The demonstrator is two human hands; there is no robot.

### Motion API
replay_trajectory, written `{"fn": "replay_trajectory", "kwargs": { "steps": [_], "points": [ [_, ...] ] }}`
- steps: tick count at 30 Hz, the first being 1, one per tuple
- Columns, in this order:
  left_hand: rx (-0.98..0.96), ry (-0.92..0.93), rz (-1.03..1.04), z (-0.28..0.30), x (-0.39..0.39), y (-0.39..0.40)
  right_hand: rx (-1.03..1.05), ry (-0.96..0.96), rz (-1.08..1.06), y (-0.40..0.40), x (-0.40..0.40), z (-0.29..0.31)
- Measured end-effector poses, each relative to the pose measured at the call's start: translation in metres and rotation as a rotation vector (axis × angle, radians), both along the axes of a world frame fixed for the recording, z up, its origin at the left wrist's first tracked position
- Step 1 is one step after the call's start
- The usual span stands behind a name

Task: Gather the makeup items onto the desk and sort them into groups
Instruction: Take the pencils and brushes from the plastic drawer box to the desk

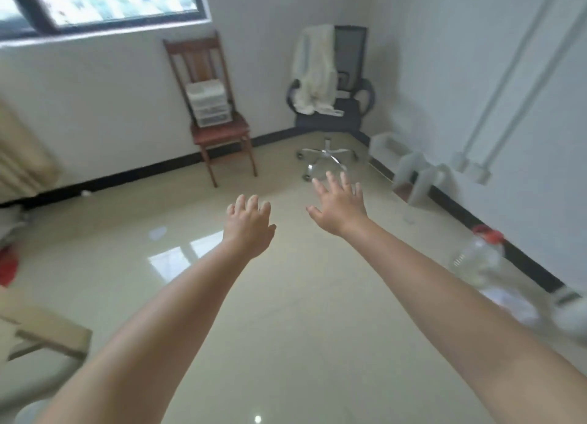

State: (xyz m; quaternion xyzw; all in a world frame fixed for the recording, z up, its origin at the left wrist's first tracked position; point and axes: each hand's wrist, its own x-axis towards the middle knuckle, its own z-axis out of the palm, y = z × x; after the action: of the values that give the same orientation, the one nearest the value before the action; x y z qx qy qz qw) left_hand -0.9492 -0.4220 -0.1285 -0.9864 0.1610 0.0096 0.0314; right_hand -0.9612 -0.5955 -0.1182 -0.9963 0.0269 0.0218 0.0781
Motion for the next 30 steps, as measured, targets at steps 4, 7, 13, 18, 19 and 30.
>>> {"fn": "replay_trajectory", "kwargs": {
  "steps": [4, 7, 13, 18, 19, 30],
  "points": [
    [-0.024, -0.039, 0.161, 0.011, 0.099, 0.054, -0.006, -0.017, 0.156, 0.055, 0.127, 0.012],
    [-0.016, -0.068, 0.254, 0.020, 0.184, 0.096, -0.017, -0.043, 0.222, 0.096, 0.222, 0.019],
    [-0.001, -0.099, 0.283, 0.047, 0.363, 0.158, -0.014, -0.062, 0.219, 0.155, 0.398, 0.043],
    [-0.035, -0.086, 0.267, 0.057, 0.505, 0.177, 0.010, -0.015, 0.176, 0.175, 0.527, 0.047],
    [-0.041, -0.076, 0.252, 0.054, 0.532, 0.176, 0.016, -0.002, 0.165, 0.176, 0.553, 0.043],
    [-0.067, 0.028, 0.301, 0.005, 0.833, 0.184, 0.070, 0.089, 0.186, 0.179, 0.872, -0.010]
  ]
}}
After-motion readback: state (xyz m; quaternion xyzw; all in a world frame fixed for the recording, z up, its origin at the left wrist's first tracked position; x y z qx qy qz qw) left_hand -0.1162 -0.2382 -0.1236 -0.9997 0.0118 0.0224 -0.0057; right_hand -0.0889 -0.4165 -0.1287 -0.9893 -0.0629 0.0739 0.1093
